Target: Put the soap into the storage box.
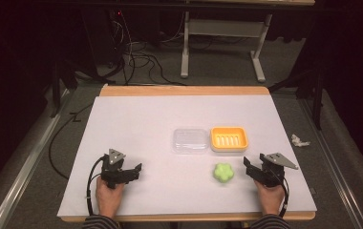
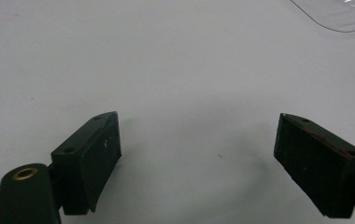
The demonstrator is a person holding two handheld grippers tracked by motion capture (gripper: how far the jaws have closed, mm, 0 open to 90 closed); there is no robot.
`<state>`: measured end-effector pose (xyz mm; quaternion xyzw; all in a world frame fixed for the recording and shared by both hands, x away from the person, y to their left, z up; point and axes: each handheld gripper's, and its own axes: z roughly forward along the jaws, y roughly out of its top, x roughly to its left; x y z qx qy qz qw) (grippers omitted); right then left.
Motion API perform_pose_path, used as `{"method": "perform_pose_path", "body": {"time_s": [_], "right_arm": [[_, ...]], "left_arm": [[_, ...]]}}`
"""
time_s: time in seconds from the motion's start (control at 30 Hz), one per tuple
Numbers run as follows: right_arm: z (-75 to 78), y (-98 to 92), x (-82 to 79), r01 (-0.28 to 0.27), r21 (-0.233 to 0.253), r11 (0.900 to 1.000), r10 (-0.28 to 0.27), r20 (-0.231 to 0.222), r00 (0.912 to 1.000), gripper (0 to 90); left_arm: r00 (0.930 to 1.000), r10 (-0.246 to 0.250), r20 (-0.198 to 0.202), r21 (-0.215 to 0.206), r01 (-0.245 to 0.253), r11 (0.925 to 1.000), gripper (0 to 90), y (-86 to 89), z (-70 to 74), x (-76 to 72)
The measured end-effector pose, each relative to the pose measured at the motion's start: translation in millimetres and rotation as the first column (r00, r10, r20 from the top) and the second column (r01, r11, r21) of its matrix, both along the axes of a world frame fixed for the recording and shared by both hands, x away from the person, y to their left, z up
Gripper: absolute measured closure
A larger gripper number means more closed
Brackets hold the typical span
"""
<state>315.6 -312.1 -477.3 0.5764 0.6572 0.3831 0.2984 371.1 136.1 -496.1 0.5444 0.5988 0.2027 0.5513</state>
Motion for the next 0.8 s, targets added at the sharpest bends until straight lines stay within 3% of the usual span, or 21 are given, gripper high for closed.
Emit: {"method": "perform_pose_path", "body": {"time_s": [0.8], "right_arm": [[-0.1, 2.3, 1.0, -0.012, -0.019, 1.0, 0.012, -0.011, 0.9999, 32.9]], "left_arm": [[1.0, -0.007, 0.005, 0.005, 0.007, 1.0, 15.4, -1.4, -0.4, -0.7]]}}
